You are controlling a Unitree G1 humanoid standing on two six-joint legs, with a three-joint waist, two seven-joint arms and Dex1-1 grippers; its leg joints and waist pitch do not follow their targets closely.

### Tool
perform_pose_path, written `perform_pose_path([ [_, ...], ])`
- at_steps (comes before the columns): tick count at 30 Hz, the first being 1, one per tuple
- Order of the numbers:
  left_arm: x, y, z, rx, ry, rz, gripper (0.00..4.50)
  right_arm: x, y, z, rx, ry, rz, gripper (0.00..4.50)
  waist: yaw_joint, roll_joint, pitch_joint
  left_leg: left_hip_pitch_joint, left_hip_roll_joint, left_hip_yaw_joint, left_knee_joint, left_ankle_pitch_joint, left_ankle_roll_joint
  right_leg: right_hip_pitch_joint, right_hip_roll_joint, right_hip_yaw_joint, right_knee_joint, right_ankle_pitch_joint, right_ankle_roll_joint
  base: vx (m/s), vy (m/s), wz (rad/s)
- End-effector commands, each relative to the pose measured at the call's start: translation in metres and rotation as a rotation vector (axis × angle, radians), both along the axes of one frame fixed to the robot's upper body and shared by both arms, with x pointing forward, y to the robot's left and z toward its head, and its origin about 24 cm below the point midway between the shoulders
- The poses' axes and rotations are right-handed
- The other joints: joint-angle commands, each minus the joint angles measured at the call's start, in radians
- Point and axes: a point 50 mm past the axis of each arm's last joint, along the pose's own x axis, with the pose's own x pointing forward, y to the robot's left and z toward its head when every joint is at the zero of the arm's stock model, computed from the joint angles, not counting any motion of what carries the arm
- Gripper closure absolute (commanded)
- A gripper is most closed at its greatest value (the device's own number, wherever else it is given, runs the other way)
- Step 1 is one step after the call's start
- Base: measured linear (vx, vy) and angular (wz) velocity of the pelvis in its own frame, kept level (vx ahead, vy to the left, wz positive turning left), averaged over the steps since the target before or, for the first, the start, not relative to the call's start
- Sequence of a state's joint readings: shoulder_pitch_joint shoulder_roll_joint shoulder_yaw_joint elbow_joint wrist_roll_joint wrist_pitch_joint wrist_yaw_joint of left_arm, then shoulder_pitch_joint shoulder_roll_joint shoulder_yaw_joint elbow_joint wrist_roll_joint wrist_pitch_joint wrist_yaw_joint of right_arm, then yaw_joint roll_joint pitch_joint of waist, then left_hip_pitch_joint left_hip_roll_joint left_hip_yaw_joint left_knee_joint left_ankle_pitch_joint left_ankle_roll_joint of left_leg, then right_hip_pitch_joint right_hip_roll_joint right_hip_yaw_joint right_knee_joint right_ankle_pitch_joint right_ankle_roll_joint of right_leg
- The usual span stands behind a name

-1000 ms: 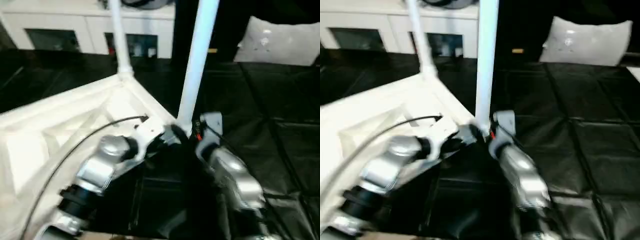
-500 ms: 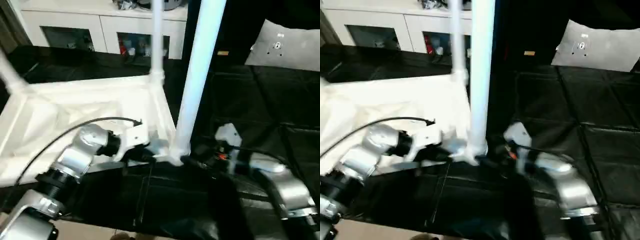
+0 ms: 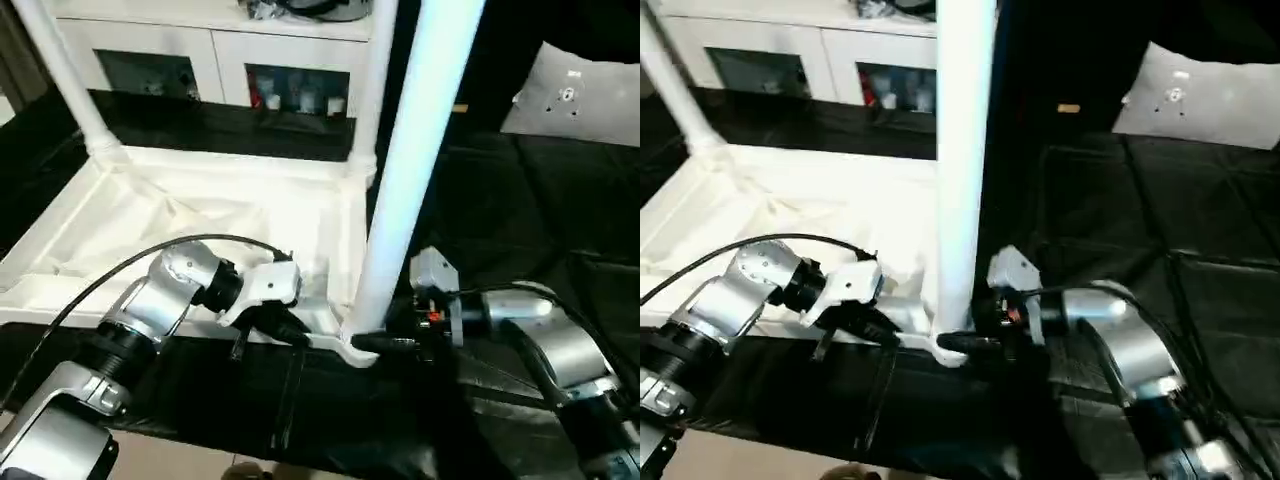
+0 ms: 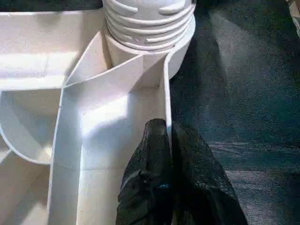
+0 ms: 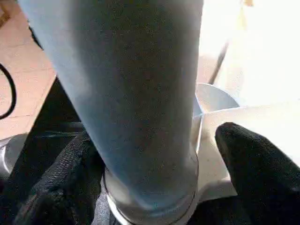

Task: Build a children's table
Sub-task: Rotate leg to tighten

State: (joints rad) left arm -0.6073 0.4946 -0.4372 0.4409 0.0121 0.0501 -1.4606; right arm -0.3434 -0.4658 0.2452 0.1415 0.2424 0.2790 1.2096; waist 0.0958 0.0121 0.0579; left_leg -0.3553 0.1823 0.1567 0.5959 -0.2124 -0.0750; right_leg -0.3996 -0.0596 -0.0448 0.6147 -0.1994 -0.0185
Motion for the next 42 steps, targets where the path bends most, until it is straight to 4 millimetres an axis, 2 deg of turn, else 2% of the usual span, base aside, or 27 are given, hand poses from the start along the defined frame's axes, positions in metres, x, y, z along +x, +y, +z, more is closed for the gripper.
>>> perform_pose_path([
  [1, -0.001, -0.011, 0.008, -0.006, -0.013, -0.099, 4.5, 0.002, -0.001, 0.0, -0.004, 0.003, 0.005, 0.96, -0.006, 0.002, -0.059, 0.004, 0.046, -0.001, -0.067, -0.088, 0.062, 0.059, -0.077, 0.045, -0.057, -0.031, -0.274, 0.0, 0.0, 0.0],
  [6, 0.0, -0.01, 0.008, 0.0, -0.012, -0.107, 4.5, 0.003, 0.0, -0.001, -0.002, 0.025, 0.025, 1.28, -0.006, 0.0, -0.059, 0.002, 0.044, 0.0, -0.066, -0.088, 0.061, 0.06, -0.077, 0.045, -0.059, -0.042, -0.269, 0.0, 0.0, 0.0],
  [11, 0.0, -0.008, 0.008, 0.004, -0.009, -0.11, 4.5, 0.003, 0.001, -0.003, -0.005, 0.039, 0.038, 1.72, -0.006, 0.003, -0.059, 0.002, 0.045, -0.001, -0.067, -0.089, 0.06, 0.06, -0.077, 0.044, -0.059, -0.043, -0.268, 0.0, 0.0, 0.0],
  [18, 0.001, -0.009, 0.007, -0.02, 0.003, -0.06, 4.5, -0.002, 0.003, -0.007, 0.008, 0.081, 0.044, 1.96, -0.006, 0.005, -0.058, 0.004, 0.046, -0.001, -0.069, -0.096, 0.053, 0.059, -0.076, 0.044, -0.06, -0.05, -0.268, 0.0, 0.0, 0.0],
  [19, 0.003, -0.012, 0.007, -0.045, -0.006, -0.014, 4.5, -0.005, 0.005, -0.008, 0.026, 0.099, 0.023, 1.97, -0.007, 0.007, -0.056, 0.003, 0.046, -0.001, -0.069, -0.099, 0.052, 0.058, -0.076, 0.044, -0.061, -0.047, -0.271, 0.0, 0.0, 0.0],
  [22, 0.004, -0.017, 0.005, -0.071, -0.022, 0.054, 4.5, -0.008, 0.009, -0.011, 0.042, 0.116, -0.018, 1.99, -0.007, 0.004, -0.054, 0.004, 0.047, -0.002, -0.072, -0.118, 0.046, 0.058, -0.078, 0.045, -0.065, -0.081, -0.267, 0.0, 0.0, 0.0],
  [24, 0.011, -0.027, 0.003, -0.138, -0.042, 0.247, 4.5, -0.008, 0.022, -0.02, 0.059, 0.117, -0.181, 1.99, -0.009, 0.004, -0.051, 0.005, 0.051, -0.002, -0.076, -0.127, 0.03, 0.056, -0.078, 0.047, -0.067, -0.097, -0.258, 0.0, 0.0, 0.0],
  [25, 0.011, -0.028, 0.003, -0.14, -0.041, 0.251, 4.5, -0.008, 0.022, -0.021, 0.059, 0.117, -0.185, 1.99, -0.014, 0.003, -0.042, 0.005, 0.046, -0.003, -0.082, -0.176, 0.017, 0.053, -0.077, 0.044, -0.077, -0.19, -0.244, 0.0, 0.0, 0.0],
  [26, 0.012, -0.03, 0.003, -0.16, -0.04, 0.285, 4.5, -0.008, 0.024, -0.023, 0.064, 0.123, -0.214, 1.99, -0.017, 0.002, -0.039, 0.01, 0.043, -0.005, -0.086, -0.229, 0.001, 0.052, -0.08, 0.043, -0.09, -0.327, -0.209, 0.0, 0.0, 0.0],
  [27, 0.012, -0.032, 0.003, -0.169, -0.041, 0.302, 4.5, -0.008, 0.026, -0.024, 0.07, 0.127, -0.238, 2.0, -0.019, 0.001, -0.039, 0.014, 0.042, -0.008, -0.088, -0.249, -0.002, 0.05, -0.083, 0.045, -0.1, -0.407, -0.177, 0.0, 0.0, 0.0],
  [28, 0.013, -0.036, 0.004, -0.191, -0.046, 0.343, 4.5, -0.007, 0.032, -0.026, 0.086, 0.137, -0.295, 2.0, -0.021, 0.001, -0.039, 0.013, 0.045, -0.008, -0.089, -0.244, -0.006, 0.049, -0.083, 0.049, -0.099, -0.404, -0.171, 0.0, 0.0, 0.0],
  [29, 0.017, -0.048, 0.004, -0.235, -0.063, 0.469, 4.5, -0.003, 0.048, -0.032, 0.136, 0.17, -0.467, 2.0, -0.029, 0.001, -0.038, 0.007, 0.045, -0.008, -0.092, -0.236, -0.012, 0.047, -0.081, 0.049, -0.097, -0.386, -0.17, 0.0, 0.0, 0.0],
  [30, 0.019, -0.052, 0.005, -0.246, -0.073, 0.527, 4.5, -0.001, 0.054, -0.034, 0.152, 0.189, -0.535, 2.0, -0.037, 0.001, -0.039, 0.006, 0.042, -0.011, -0.093, -0.238, -0.02, 0.044, -0.082, 0.047, -0.099, -0.395, -0.166, 0.0, 0.0, 0.0],
  [32, 0.023, -0.057, 0.006, -0.259, -0.095, 0.622, 4.5, 0.002, 0.064, -0.036, 0.164, 0.202, -0.627, 2.0, -0.05, -0.001, -0.039, 0.002, 0.04, -0.011, -0.094, -0.224, -0.021, 0.045, -0.079, 0.047, -0.098, -0.386, -0.157, 0.0, 0.0, 0.0],
  [33, 0.024, -0.058, 0.007, -0.264, -0.1, 0.643, 4.5, 0.003, 0.066, -0.037, 0.165, 0.204, -0.647, 2.01, -0.053, 0.001, -0.04, 0.005, 0.038, -0.012, -0.092, -0.226, -0.017, 0.044, -0.079, 0.048, -0.101, -0.38, -0.156, 0.0, 0.0, 0.0],
  [35, 0.028, -0.063, 0.01, -0.277, -0.117, 0.735, 4.5, 0.007, 0.073, -0.038, 0.166, 0.216, -0.731, 2.01, -0.059, 0.005, -0.041, 0.002, 0.037, -0.011, -0.09, -0.218, -0.01, 0.044, -0.076, 0.048, -0.099, -0.345, -0.164, 0.0, 0.0, 0.0],
  [36, 0.03, -0.066, 0.012, -0.286, -0.13, 0.768, 4.5, 0.01, 0.076, -0.038, 0.166, 0.218, -0.768, 2.01, -0.061, 0.003, -0.042, 0.001, 0.036, -0.009, -0.09, -0.21, -0.007, 0.046, -0.076, 0.05, -0.1, -0.332, -0.165, 0.0, 0.0, 0.0],
  [38, 0.032, -0.078, 0.019, -0.316, -0.156, 0.843, 4.5, 0.016, 0.085, -0.038, 0.134, 0.202, -0.851, 2.01, -0.063, 0.007, -0.047, -0.002, 0.034, -0.008, -0.086, -0.162, -0.003, 0.05, -0.074, 0.05, -0.093, -0.261, -0.179, 0.0, 0.0, 0.0],
  [41, 0.03, -0.086, 0.023, -0.329, -0.152, 0.846, 4.5, 0.019, 0.087, -0.036, 0.132, 0.189, -0.901, 2.01, -0.06, 0.005, -0.051, -0.005, 0.032, -0.006, -0.081, -0.111, 0.014, 0.054, -0.073, 0.05, -0.088, -0.177, -0.185, 0.0, 0.0, 0.0],
  [42, 0.028, -0.089, 0.024, -0.331, -0.151, 0.839, 4.5, 0.021, 0.086, -0.034, 0.143, 0.181, -0.922, 2.01, -0.059, 0.01, -0.056, -0.007, 0.032, -0.005, -0.078, -0.073, 0.022, 0.057, -0.071, 0.05, -0.079, -0.101, -0.195, 0.0, 0.0, 0.0],
])
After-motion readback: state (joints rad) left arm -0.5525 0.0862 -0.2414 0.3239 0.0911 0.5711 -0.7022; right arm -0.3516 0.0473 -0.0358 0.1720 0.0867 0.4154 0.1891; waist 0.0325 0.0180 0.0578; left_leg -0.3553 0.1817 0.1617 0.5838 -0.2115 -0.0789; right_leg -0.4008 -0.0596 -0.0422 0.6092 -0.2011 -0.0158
